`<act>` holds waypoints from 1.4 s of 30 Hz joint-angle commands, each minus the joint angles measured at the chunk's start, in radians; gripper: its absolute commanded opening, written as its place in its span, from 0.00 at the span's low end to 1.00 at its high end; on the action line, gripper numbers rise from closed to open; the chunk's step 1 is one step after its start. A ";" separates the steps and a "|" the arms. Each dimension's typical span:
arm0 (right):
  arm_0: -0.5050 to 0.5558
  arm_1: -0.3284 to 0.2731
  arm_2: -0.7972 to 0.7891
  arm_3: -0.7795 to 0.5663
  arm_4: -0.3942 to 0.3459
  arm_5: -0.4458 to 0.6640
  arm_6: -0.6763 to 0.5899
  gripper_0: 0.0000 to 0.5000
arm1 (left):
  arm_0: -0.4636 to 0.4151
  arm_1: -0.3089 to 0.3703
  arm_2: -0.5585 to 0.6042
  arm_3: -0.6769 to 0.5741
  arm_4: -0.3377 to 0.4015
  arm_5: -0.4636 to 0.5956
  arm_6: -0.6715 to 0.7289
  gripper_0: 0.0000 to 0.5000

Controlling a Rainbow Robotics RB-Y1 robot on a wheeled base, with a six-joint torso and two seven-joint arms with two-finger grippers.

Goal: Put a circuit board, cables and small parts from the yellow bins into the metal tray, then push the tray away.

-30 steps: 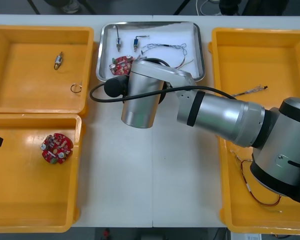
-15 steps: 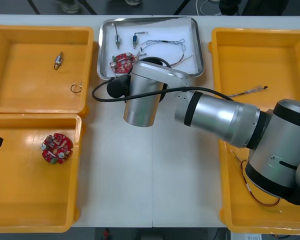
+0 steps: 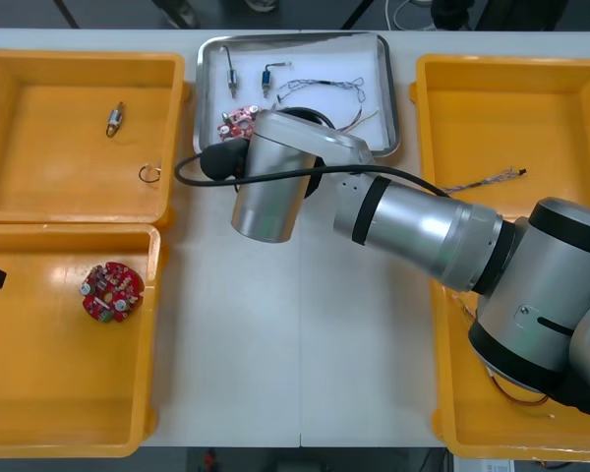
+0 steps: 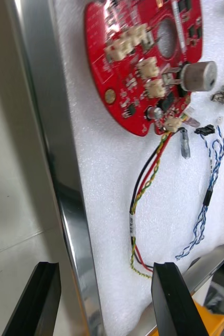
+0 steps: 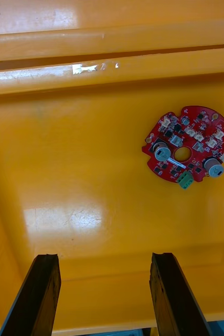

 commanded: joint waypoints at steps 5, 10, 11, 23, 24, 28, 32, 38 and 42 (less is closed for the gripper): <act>0.159 0.054 -0.216 -0.329 0.015 0.224 0.040 1.00 | 0.014 0.016 0.032 -0.026 0.003 -0.009 -0.044 1.00; 0.299 0.045 -0.283 -0.581 0.015 0.380 0.037 1.00 | 0.014 0.016 0.032 -0.026 0.003 -0.009 -0.044 1.00; 0.322 0.043 -0.297 -0.628 0.015 0.423 0.040 1.00 | 0.014 0.016 0.032 -0.026 0.003 -0.009 -0.044 1.00; 0.486 0.023 -0.487 -1.047 0.013 0.608 0.005 1.00 | 0.014 0.016 0.032 -0.026 0.003 -0.009 -0.044 1.00; 0.506 0.016 -0.512 -1.078 0.005 0.608 0.000 1.00 | 0.014 0.016 0.032 -0.026 0.003 -0.009 -0.044 1.00; 0.583 -0.027 -0.614 -1.171 -0.045 0.608 -0.051 1.00 | 0.014 0.016 0.032 -0.026 0.003 -0.009 -0.044 1.00; 0.639 -0.064 -0.709 -1.204 -0.125 0.608 -0.159 1.00 | 0.014 0.016 0.032 -0.026 0.003 -0.009 -0.044 1.00; 0.716 -0.136 -0.844 -1.223 -0.222 0.608 -0.293 1.00 | 0.014 0.016 0.032 -0.026 0.003 -0.009 -0.044 1.00; 0.771 -0.178 -0.940 -1.233 -0.298 0.608 -0.363 1.00 | 0.014 0.016 0.032 -0.026 0.003 -0.009 -0.044 1.00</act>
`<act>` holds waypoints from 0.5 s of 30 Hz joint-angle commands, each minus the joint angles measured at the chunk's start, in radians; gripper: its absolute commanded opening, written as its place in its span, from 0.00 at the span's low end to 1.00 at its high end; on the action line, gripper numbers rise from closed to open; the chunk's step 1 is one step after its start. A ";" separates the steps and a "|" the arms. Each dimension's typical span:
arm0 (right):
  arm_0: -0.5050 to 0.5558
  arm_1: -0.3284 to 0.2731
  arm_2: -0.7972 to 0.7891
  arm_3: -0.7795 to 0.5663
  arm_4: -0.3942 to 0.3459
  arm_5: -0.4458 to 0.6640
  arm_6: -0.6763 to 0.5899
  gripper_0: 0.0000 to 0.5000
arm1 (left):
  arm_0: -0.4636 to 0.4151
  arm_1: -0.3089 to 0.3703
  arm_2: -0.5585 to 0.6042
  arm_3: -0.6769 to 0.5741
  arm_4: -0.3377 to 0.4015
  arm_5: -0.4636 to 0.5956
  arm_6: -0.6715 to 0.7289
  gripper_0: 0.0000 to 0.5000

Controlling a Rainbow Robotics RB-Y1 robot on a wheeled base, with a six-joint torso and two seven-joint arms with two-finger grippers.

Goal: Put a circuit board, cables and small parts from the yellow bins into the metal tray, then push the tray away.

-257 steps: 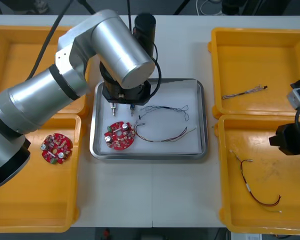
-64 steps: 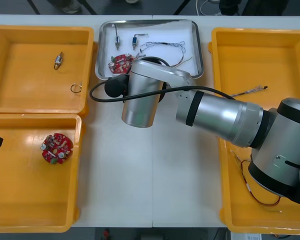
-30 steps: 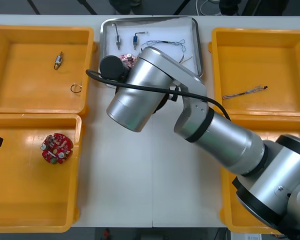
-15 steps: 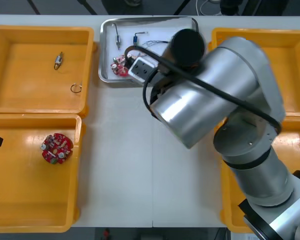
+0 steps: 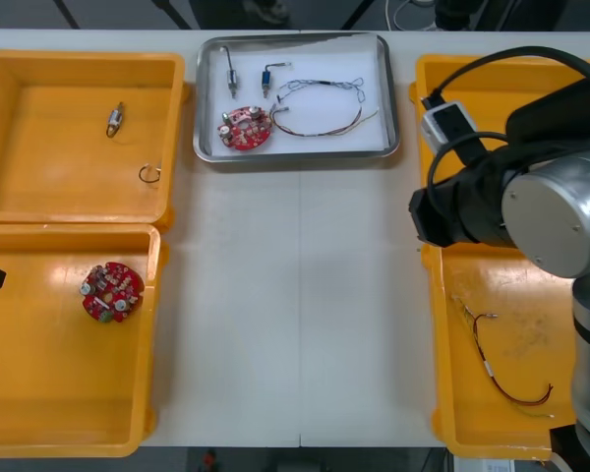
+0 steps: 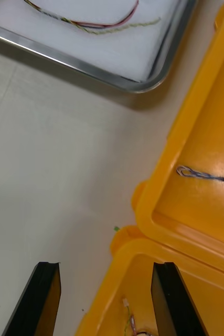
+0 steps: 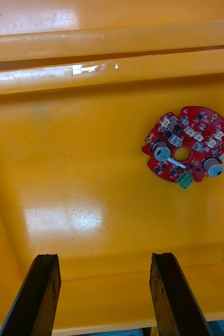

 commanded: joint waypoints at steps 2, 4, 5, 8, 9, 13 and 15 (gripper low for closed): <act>0.083 -0.081 -0.141 -0.052 -0.101 0.003 -0.108 1.00 | 0.014 0.016 0.031 -0.025 0.003 -0.008 -0.044 1.00; 0.112 -0.113 -0.193 -0.054 -0.148 0.003 -0.134 1.00 | 0.014 0.016 0.031 -0.025 0.003 -0.008 -0.044 1.00; 0.124 -0.127 -0.216 -0.055 -0.168 0.003 -0.141 1.00 | 0.014 0.016 0.031 -0.025 0.003 -0.008 -0.044 1.00; 0.152 -0.153 -0.269 -0.055 -0.211 0.003 -0.145 1.00 | 0.014 0.016 0.031 -0.025 0.003 -0.008 -0.044 1.00; 0.166 -0.166 -0.295 -0.055 -0.228 0.003 -0.147 1.00 | 0.014 0.016 0.031 -0.025 0.003 -0.008 -0.044 1.00; 0.221 -0.199 -0.381 -0.057 -0.291 0.003 -0.156 1.00 | 0.014 0.016 0.031 -0.025 0.003 -0.008 -0.044 1.00; 0.247 -0.212 -0.414 -0.058 -0.316 0.003 -0.159 1.00 | 0.014 0.016 0.031 -0.025 0.003 -0.008 -0.044 1.00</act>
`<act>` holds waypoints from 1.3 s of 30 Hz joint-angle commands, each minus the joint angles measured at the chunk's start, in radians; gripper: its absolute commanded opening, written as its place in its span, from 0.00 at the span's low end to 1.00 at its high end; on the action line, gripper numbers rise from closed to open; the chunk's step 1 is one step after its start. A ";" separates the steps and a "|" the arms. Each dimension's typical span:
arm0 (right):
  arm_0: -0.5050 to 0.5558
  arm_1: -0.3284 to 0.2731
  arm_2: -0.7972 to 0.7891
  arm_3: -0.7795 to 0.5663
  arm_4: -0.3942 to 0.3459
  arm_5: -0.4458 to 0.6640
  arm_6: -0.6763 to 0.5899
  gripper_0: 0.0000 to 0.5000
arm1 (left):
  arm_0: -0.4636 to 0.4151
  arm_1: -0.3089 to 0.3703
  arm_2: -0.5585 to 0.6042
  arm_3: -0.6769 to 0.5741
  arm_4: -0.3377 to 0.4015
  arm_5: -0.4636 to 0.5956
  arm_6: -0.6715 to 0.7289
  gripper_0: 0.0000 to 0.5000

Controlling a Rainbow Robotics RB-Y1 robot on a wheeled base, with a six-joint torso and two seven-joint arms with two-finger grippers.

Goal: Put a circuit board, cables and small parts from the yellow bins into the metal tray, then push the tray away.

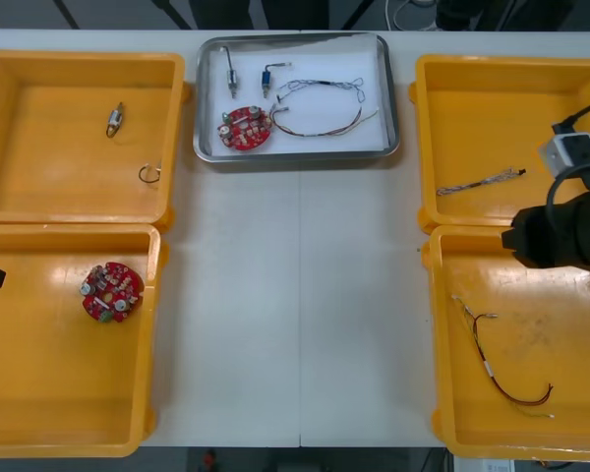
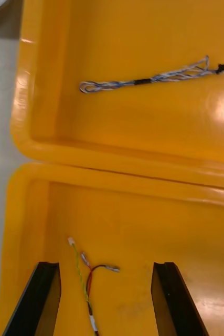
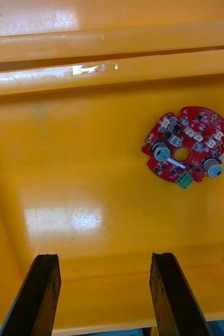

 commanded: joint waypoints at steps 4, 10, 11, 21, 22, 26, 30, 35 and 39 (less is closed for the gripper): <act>0.131 -0.067 -0.163 -0.045 -0.078 0.003 -0.045 1.00 | 0.014 0.016 0.030 -0.024 0.003 -0.008 -0.044 1.00; 0.203 -0.079 -0.183 -0.044 -0.081 0.003 -0.059 1.00 | 0.014 0.016 0.030 -0.024 0.003 -0.008 -0.044 1.00; 0.214 -0.084 -0.183 -0.044 -0.081 0.003 -0.062 1.00 | 0.014 0.016 0.030 -0.024 0.003 -0.008 -0.044 1.00; 0.228 -0.096 -0.181 -0.025 -0.104 0.003 -0.104 1.00 | 0.014 0.016 0.030 -0.024 0.003 -0.008 -0.044 1.00; 0.229 -0.096 -0.178 -0.025 -0.107 0.003 -0.105 1.00 | 0.014 0.016 0.030 -0.024 0.003 -0.008 -0.044 1.00; 0.225 -0.099 -0.170 -0.025 -0.139 0.003 -0.113 1.00 | 0.014 0.016 0.030 -0.024 0.003 -0.008 -0.044 1.00; 0.214 -0.110 -0.172 -0.025 -0.160 0.003 -0.127 1.00 | 0.014 0.016 0.030 -0.024 0.003 -0.008 -0.044 1.00; 0.215 -0.114 -0.172 -0.027 -0.168 0.003 -0.128 1.00 | 0.014 0.016 0.030 -0.024 0.003 -0.008 -0.044 1.00; 0.217 -0.114 -0.174 -0.025 -0.154 0.003 -0.130 1.00 | 0.014 0.016 0.030 -0.024 0.003 -0.008 -0.044 1.00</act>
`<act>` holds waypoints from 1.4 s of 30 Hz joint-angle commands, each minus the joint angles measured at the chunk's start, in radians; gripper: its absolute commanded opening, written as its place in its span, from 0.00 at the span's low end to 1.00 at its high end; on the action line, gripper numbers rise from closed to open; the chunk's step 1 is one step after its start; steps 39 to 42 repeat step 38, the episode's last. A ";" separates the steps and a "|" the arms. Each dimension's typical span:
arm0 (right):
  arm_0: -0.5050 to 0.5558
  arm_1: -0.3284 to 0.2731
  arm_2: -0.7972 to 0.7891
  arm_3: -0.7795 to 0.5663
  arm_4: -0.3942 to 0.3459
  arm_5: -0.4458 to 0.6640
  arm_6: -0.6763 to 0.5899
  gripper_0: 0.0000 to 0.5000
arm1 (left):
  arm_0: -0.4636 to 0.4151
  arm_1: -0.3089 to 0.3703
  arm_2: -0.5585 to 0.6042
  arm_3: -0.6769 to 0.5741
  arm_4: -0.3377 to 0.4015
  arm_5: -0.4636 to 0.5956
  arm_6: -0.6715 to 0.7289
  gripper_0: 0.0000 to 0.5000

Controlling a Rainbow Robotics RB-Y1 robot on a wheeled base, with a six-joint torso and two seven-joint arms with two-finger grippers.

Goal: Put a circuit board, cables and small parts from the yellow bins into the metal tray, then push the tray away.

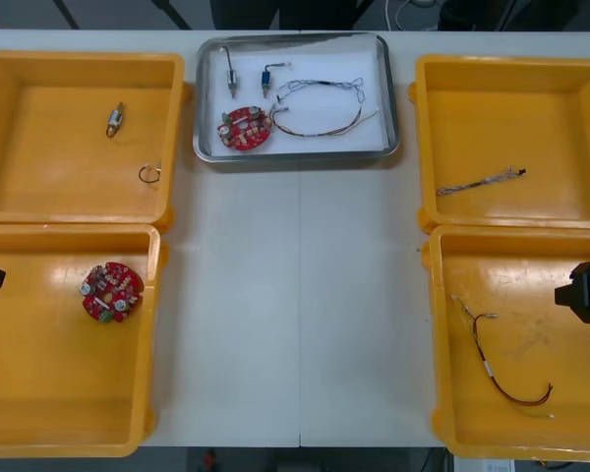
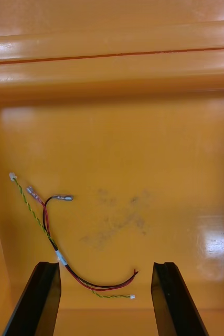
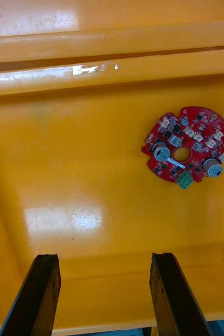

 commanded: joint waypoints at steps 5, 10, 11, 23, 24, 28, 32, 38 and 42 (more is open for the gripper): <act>0.004 -0.035 -0.015 -0.016 0.005 0.003 -0.044 1.00 | 0.014 0.016 0.030 -0.024 0.003 -0.008 -0.044 1.00; 0.004 -0.035 -0.015 -0.016 0.005 0.003 -0.044 1.00 | 0.014 0.016 0.030 -0.024 0.003 -0.008 -0.044 1.00; 0.004 -0.035 -0.015 -0.016 0.005 0.003 -0.044 1.00 | 0.014 0.016 0.030 -0.024 0.003 -0.008 -0.044 1.00; 0.004 -0.035 -0.015 -0.016 0.005 0.003 -0.044 1.00 | 0.014 0.016 0.030 -0.024 0.003 -0.008 -0.044 1.00; 0.004 -0.035 -0.015 -0.016 0.005 0.003 -0.044 1.00 | 0.014 0.016 0.030 -0.024 0.003 -0.008 -0.044 1.00; 0.004 -0.035 -0.015 -0.016 0.005 0.003 -0.044 1.00 | 0.014 0.016 0.030 -0.024 0.003 -0.008 -0.044 1.00; 0.004 -0.035 -0.015 -0.016 0.005 0.003 -0.044 1.00 | 0.014 0.016 0.030 -0.024 0.003 -0.008 -0.044 1.00; 0.004 -0.035 -0.015 -0.016 0.005 0.003 -0.044 1.00 | 0.014 0.016 0.030 -0.024 0.003 -0.008 -0.044 1.00; 0.004 -0.035 -0.015 -0.016 0.005 0.003 -0.044 1.00 | 0.014 0.016 0.030 -0.024 0.003 -0.008 -0.044 1.00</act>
